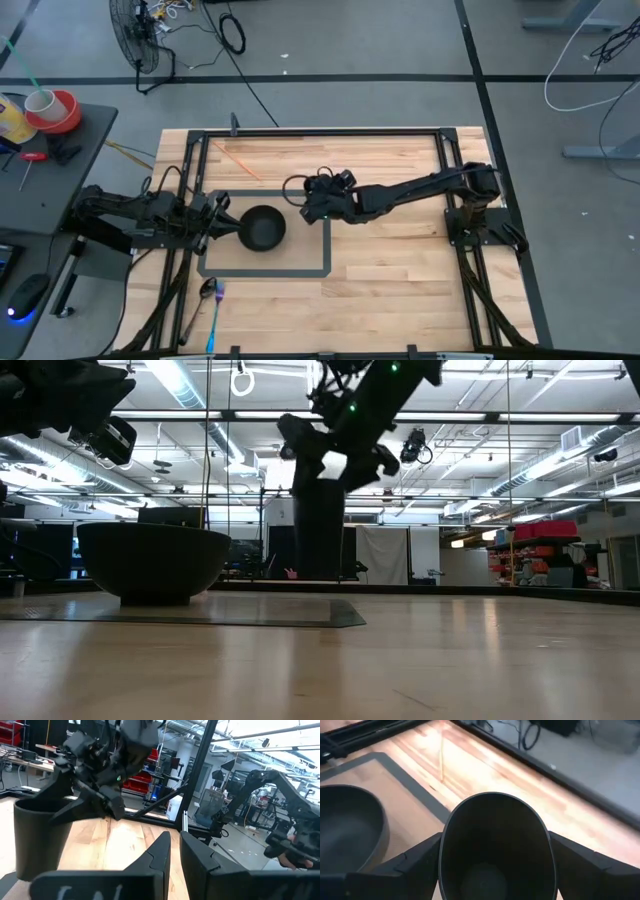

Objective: Pick & Place Utensil
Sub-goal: Put the black cup on the top right side of the transparent table mat

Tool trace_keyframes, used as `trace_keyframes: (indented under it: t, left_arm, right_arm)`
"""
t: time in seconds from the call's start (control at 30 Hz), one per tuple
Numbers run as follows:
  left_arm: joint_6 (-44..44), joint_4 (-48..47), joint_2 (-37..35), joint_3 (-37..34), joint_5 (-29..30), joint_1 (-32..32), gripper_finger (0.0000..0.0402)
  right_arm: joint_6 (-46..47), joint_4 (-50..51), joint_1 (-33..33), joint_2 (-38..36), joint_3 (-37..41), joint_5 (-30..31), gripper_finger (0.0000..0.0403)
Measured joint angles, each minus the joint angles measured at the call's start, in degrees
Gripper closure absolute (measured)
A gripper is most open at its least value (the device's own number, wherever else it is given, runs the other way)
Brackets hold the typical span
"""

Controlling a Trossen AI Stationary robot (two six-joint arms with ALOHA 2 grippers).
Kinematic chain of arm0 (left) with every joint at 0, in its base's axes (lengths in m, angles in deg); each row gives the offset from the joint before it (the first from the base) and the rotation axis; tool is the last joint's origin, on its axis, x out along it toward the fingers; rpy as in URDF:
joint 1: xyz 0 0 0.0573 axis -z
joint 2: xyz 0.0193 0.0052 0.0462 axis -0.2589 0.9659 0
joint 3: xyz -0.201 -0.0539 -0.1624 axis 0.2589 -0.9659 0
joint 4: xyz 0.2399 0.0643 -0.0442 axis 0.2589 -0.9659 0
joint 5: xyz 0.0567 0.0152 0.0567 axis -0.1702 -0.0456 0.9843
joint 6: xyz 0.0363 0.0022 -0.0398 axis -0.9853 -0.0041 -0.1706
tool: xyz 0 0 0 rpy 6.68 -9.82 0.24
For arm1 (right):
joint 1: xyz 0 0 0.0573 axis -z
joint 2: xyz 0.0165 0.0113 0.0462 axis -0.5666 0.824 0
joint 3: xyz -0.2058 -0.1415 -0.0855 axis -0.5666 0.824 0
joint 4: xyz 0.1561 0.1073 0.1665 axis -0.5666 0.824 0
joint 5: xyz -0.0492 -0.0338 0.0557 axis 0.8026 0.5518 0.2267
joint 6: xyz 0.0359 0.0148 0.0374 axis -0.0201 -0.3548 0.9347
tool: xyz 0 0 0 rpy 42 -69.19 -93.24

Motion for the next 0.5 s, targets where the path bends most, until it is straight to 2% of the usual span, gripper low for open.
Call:
trace_keyframes:
  t: [0.1, 0.23, 0.5]
  left_arm:
    - [0.01, 0.0, -0.02, 0.0, 0.0, 0.01, 0.0356]
    - [0.02, 0.0, 0.0, 0.0, 0.0, 0.01, 0.0356]
    - [0.0, 0.0, 0.0, 0.0, 0.0, 0.0, 0.0356]
  right_arm:
    - [1.67, -5.83, 0.0, 0.02, 3.04, -1.45, 0.0085]
    - [-4.33, -14.64, -0.02, 0.02, 5.78, -4.16, 0.0085]
    - [-10.38, -15.93, 0.79, 0.02, 7.63, -6.04, 0.0085]
